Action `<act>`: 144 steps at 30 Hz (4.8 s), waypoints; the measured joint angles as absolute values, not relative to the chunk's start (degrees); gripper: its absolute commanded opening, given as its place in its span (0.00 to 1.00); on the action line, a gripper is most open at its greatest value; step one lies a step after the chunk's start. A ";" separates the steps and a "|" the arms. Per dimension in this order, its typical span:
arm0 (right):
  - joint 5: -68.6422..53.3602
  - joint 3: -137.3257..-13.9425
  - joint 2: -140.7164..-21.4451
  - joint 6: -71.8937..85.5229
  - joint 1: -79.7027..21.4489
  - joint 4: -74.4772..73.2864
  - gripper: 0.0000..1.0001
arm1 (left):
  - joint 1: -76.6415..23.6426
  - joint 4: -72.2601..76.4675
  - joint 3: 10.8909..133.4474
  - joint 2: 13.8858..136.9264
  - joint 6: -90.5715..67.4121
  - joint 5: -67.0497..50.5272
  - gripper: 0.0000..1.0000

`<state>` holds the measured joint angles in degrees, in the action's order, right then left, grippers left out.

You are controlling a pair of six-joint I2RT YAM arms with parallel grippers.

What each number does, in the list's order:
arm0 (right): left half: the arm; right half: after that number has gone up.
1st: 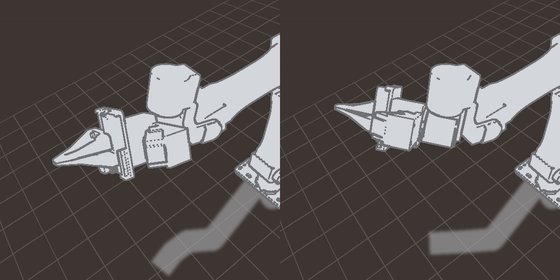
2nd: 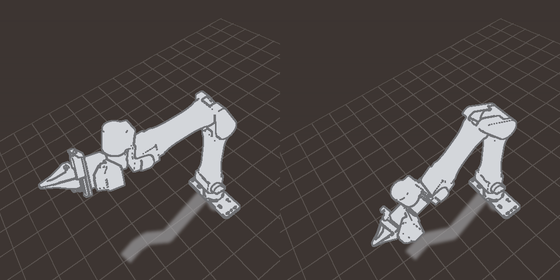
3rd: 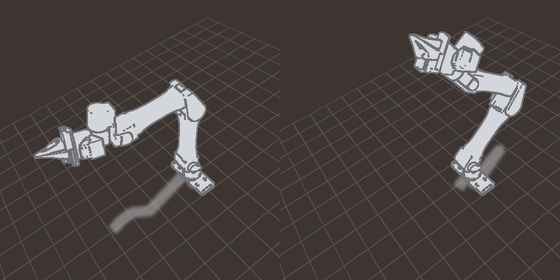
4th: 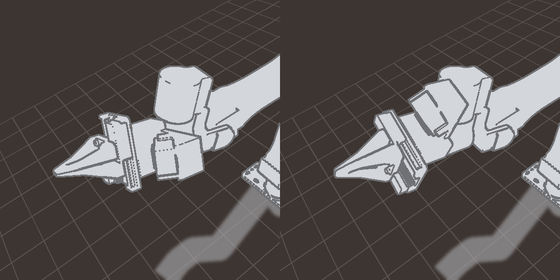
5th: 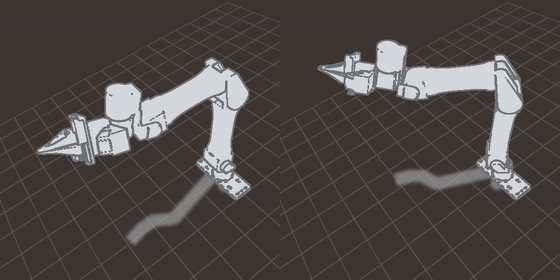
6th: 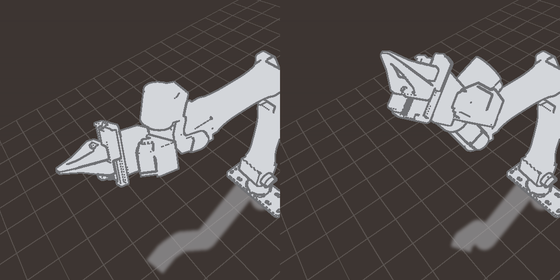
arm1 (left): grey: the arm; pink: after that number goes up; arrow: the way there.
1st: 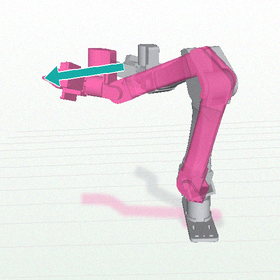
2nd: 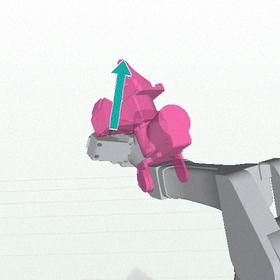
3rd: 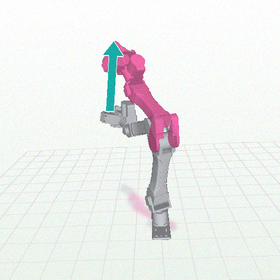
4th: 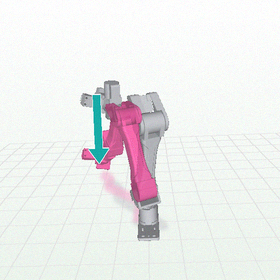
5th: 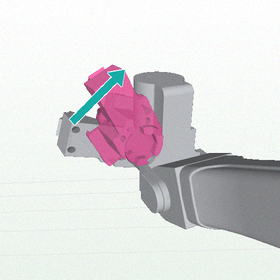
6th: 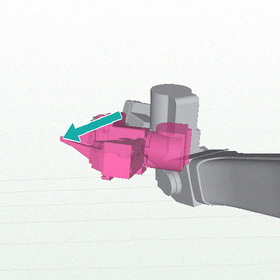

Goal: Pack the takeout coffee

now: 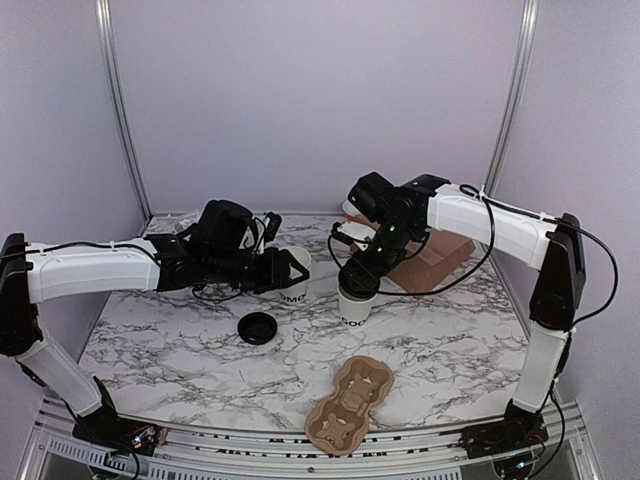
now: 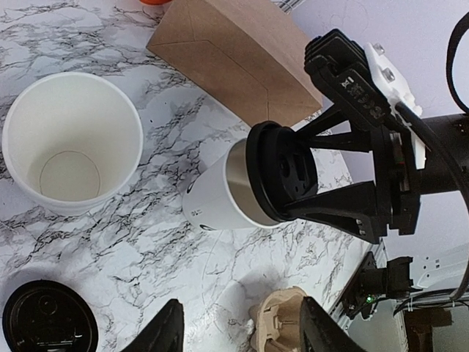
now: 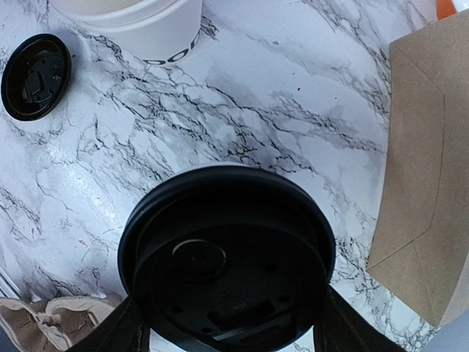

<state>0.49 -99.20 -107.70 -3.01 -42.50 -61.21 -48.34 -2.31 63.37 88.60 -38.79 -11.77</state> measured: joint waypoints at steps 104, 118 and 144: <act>-16.10 -66.76 -92.51 14.04 -30.94 -13.32 0.47 | -54.94 -1.72 79.77 111.09 -53.43 3.57 0.49; -17.45 -63.64 -93.65 15.27 -30.94 -11.73 0.37 | -55.13 -1.80 81.65 112.62 -53.39 3.51 0.49; -16.56 -57.43 -91.98 21.37 -32.93 -3.92 0.25 | -55.13 -1.04 81.47 113.30 -53.39 3.51 0.49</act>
<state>-16.56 -57.43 -91.98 21.37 -32.93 -3.92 -55.13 -1.04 81.47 113.30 -53.39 3.51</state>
